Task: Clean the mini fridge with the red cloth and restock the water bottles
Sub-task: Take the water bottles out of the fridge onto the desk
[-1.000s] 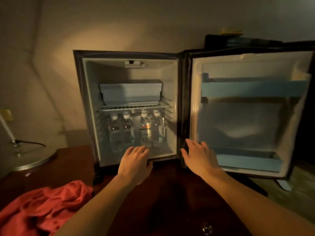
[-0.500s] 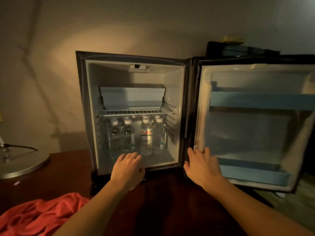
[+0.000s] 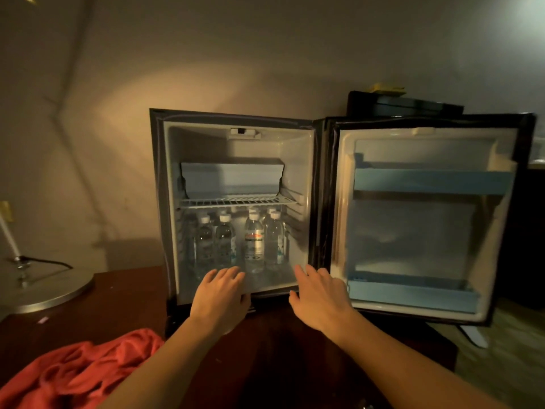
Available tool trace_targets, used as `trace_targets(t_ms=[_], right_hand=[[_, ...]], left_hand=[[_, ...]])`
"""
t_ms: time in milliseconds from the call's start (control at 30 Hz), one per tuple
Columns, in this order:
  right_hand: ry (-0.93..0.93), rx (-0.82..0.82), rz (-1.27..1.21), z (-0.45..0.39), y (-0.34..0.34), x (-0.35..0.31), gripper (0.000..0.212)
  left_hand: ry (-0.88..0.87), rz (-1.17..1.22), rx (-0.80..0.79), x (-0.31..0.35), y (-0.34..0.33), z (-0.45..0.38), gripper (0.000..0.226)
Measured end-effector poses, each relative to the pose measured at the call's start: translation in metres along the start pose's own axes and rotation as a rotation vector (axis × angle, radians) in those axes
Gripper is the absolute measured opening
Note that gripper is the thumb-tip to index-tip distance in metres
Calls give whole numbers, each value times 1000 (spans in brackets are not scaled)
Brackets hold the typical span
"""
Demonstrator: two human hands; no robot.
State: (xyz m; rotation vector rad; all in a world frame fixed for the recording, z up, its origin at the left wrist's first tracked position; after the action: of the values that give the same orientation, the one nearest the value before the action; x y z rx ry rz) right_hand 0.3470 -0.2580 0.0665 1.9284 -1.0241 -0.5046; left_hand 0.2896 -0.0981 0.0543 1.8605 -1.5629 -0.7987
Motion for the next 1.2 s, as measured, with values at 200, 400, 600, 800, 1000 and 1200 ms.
trace_targets(t_ms=[200,400,600,800,1000,1200], right_hand=[[45,-15,-45,-27,-14,-17,58],[90,-48,-71,-58,-41,-40,56],[111,-79,-149,-97,-66,-53,53],[95,-137,-316,-146,-87,-63,62],[65,-133,-555,-190,-99,-87,72],[47,-26,-796,-219,-111,-99,56]], left_hand=[[36,-6,-54,-30,-9,3,45],[99,-39,-68,-57,-17,-6,30],[257,5,-118,-80,-38,-23,29],[476,107,-154,-117,-63,-44,69],[592,91,-64,-141,-74,-70,90],[789,299,-46,-151,-88,-102,82]])
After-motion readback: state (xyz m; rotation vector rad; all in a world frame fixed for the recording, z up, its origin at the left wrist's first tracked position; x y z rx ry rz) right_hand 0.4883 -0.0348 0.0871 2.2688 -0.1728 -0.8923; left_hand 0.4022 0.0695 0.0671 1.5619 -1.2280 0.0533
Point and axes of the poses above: each hand's wrist, its own z-axis away from the middle knuckle, its own y-axis out of the back of the hand, x = y × z, the point moved 9 cm from there along -z, towards the middle knuckle, and after that the axes turned 9 degrees about x, right-handed, at the moved point
